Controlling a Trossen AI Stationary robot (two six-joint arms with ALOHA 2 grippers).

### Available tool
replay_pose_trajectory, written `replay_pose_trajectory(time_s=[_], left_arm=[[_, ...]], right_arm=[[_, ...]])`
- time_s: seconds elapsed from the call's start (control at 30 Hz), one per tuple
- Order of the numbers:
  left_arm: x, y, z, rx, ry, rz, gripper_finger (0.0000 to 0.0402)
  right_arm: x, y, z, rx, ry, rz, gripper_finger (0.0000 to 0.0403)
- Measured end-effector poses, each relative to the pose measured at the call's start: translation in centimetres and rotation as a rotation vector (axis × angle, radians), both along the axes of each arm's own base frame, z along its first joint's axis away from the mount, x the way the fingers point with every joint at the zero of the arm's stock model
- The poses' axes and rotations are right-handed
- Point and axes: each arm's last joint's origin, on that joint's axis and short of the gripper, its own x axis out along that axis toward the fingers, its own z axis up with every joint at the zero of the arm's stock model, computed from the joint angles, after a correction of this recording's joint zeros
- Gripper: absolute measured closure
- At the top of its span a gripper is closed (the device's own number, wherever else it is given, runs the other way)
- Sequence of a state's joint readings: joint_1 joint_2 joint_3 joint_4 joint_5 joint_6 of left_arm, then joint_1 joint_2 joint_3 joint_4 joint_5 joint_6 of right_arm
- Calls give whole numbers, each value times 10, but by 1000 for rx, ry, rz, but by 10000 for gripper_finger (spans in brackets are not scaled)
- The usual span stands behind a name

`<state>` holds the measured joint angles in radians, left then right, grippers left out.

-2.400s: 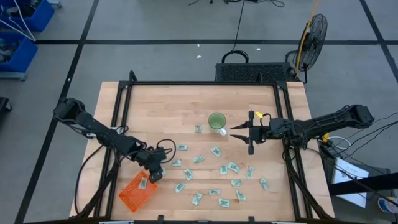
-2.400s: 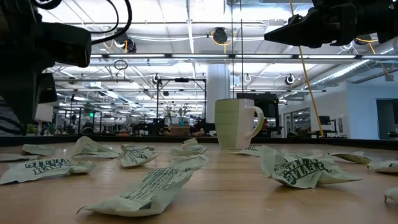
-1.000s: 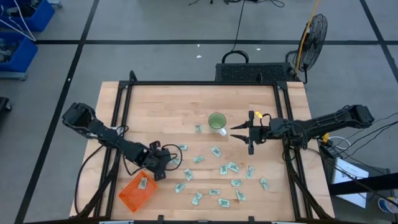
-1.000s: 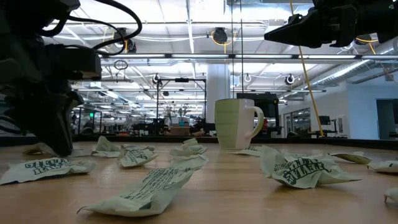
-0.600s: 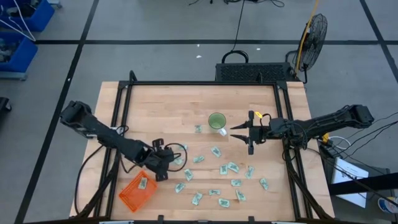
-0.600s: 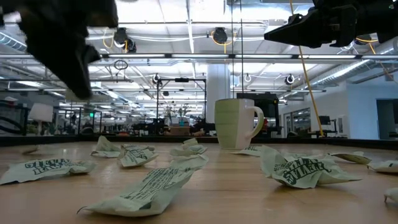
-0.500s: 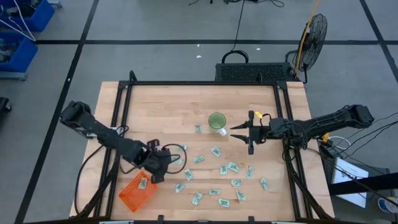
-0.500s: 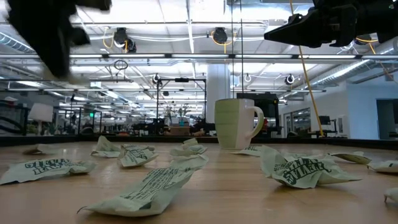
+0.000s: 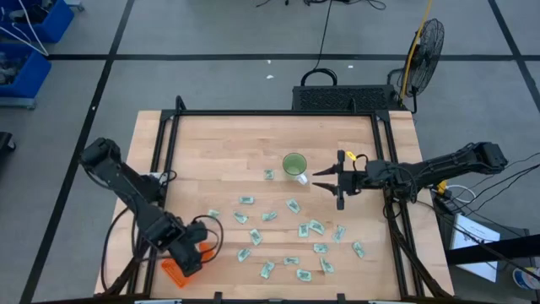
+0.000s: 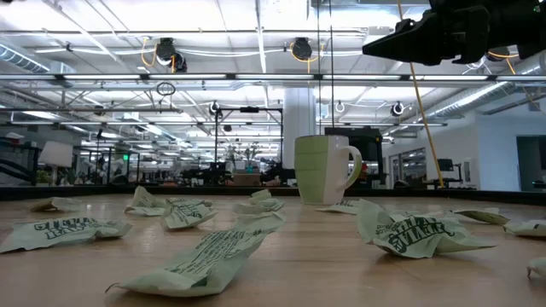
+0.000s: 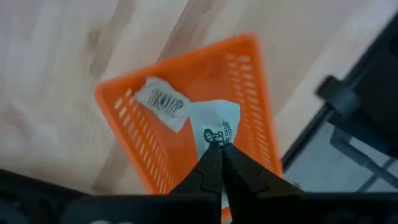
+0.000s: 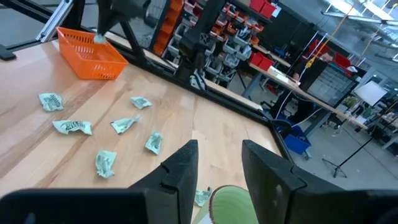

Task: Pick and place Stevia / Truvia into bins
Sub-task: Put the light green stevia packet into the orange basket

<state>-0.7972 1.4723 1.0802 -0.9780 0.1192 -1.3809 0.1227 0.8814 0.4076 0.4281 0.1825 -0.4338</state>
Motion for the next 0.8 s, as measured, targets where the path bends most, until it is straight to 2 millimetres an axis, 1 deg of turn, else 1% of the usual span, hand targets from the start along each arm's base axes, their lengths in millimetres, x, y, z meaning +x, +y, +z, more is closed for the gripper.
replay_pose_trajectory(time_s=[0.1, 0.33, 0.4, 0.47, 0.6, 0.73, 0.8], left_arm=[[-4, 0, -16, -1, 2, 26, 392], [-11, 6, -53, -48, 47, 126, 354], [-12, 7, -59, -65, 47, 146, 347], [-10, 9, -62, -74, 31, 165, 342], [-4, 12, -59, -88, 27, 206, 335], [5, 13, -51, -115, 3, 215, 332], [11, 15, -47, -139, 4, 221, 332]], right_arm=[[0, 0, 3, -20, -26, 3, 284], [0, 0, 4, -68, -37, 8, 284], [1, -1, 6, -81, -61, 6, 284], [1, -2, 10, -81, -93, -5, 284], [1, -8, 13, -52, -126, -38, 284], [2, -14, 12, -41, -123, -67, 284], [2, -16, 12, -2, -127, -76, 284]])
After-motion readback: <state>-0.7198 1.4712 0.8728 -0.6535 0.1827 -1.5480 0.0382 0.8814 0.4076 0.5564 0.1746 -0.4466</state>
